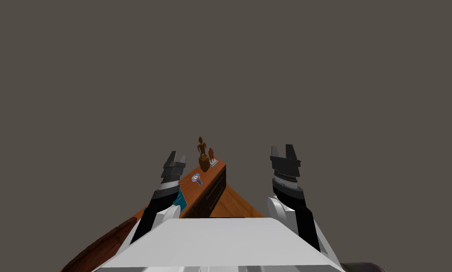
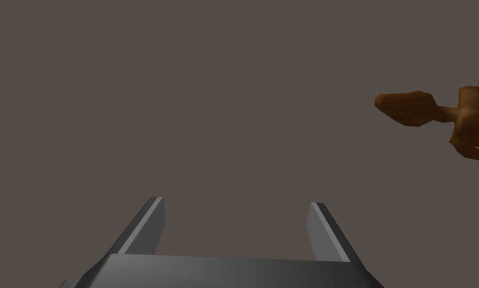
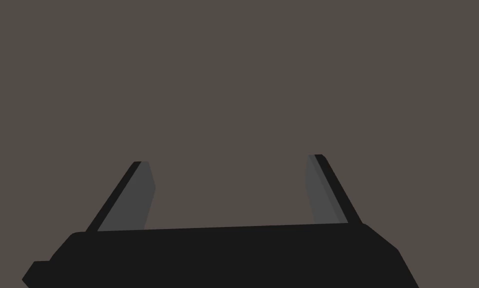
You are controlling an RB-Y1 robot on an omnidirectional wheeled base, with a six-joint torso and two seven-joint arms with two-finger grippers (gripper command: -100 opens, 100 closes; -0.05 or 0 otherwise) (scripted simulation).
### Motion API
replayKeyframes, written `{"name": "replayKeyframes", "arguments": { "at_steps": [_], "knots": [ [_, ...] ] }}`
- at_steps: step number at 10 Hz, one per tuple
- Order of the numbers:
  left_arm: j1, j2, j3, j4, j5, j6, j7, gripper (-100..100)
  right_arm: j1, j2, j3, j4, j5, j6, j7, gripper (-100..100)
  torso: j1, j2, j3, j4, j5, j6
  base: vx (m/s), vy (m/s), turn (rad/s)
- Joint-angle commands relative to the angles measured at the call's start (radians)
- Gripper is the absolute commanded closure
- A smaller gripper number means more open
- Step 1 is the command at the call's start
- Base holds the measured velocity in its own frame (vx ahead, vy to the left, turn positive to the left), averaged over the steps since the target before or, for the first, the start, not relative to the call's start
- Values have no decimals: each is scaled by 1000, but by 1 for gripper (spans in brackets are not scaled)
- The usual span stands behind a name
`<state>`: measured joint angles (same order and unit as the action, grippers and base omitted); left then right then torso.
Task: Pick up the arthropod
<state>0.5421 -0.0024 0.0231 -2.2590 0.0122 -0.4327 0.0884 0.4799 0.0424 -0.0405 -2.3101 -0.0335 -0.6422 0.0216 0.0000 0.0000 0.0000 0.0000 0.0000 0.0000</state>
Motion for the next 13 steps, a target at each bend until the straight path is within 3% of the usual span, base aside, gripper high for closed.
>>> {"name": "replayKeyframes", "arguments": {
  "at_steps": [1, 4, 8, 9, 11, 12, 13],
  "knots": [
    [-7, 28, 1, 16, 8, 10, -10, -100, 0, 0, 0, 0, 0, 0, 0, 0, 0, 0, 0, 0, 0, 0, -32, -39, -34],
    [-32, 94, 5, 77, 39, 50, -48, -100, 0, 0, 0, 0, 0, 0, 0, 0, -4, 3, 2, 1, -1, 0, -48, -66, -42],
    [-87, 183, 14, 205, 110, 142, -134, -100, 0, 0, 0, 0, 0, 0, 0, 0, -2, 3, 1, 1, 0, 0, -43, -41, -66],
    [-87, 183, 14, 209, 110, 142, -134, -100, 0, 0, 0, 0, 0, 0, 0, 0, -2, 3, 2, 1, 0, 0, -30, -19, -30],
    [-120, 227, 19, 273, 156, 200, -188, -100, 0, 0, 0, 0, 0, 0, 0, 0, -1, 2, 1, 0, 0, 0, -27, -22, -71],
    [-120, 227, 19, 290, 156, 200, -188, -100, 0, 0, 0, 0, 0, 0, 0, 0, -1, 2, 1, 0, 0, 0, -23, -19, -32],
    [-138, 249, 21, 322, 180, 232, -217, -100, 0, 0, 0, 0, 0, 0, 0, 0, -1, 2, 1, 0, 0, 0, -24, -13, -42]
  ]
}}
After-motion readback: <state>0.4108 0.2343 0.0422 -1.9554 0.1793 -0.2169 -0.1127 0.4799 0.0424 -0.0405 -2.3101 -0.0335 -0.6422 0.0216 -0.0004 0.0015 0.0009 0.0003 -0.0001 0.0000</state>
